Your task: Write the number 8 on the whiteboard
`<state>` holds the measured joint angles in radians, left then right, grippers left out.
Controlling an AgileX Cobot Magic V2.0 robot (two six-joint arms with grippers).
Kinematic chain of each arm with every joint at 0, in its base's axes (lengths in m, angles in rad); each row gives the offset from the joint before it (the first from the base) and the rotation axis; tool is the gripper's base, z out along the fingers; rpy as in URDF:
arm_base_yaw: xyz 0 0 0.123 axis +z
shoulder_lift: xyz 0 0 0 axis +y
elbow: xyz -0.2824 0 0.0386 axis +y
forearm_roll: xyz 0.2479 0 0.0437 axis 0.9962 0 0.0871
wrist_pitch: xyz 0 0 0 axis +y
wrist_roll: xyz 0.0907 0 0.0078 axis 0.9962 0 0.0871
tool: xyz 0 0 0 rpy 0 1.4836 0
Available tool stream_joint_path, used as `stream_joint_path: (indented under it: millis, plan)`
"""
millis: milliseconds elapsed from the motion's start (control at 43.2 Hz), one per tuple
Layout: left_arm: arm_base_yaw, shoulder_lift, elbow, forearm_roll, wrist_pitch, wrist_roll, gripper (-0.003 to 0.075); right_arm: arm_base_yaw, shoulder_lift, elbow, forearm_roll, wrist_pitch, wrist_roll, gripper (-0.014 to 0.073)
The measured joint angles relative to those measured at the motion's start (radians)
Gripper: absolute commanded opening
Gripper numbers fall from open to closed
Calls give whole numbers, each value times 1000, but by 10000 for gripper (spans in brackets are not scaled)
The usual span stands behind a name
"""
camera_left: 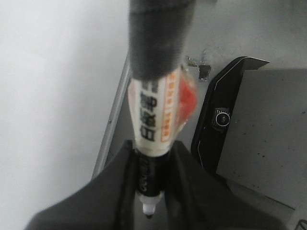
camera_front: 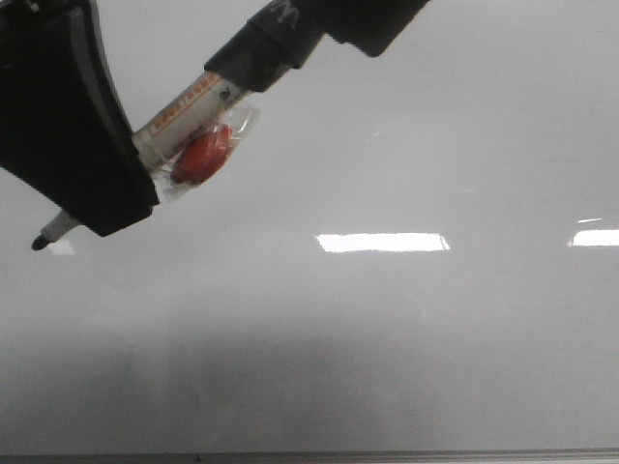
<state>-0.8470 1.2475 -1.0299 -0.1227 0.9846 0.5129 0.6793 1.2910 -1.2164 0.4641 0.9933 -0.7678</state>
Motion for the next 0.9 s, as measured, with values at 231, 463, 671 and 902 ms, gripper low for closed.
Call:
stream_joint_path:
  millis: [231, 463, 671, 902]
  plan:
    - [0, 0, 0, 0, 0, 0, -21, 35, 90, -36, 34, 4, -33, 475]
    - [0, 0, 0, 0, -11, 0, -21, 35, 131, -38, 80, -10, -70, 414]
    - [0, 0, 0, -8, -41, 0, -20, 35, 138, -40, 89, -24, -76, 178]
    - [0, 0, 0, 4, -65, 24, 137, 35, 138, -46, 92, -15, -79, -60]
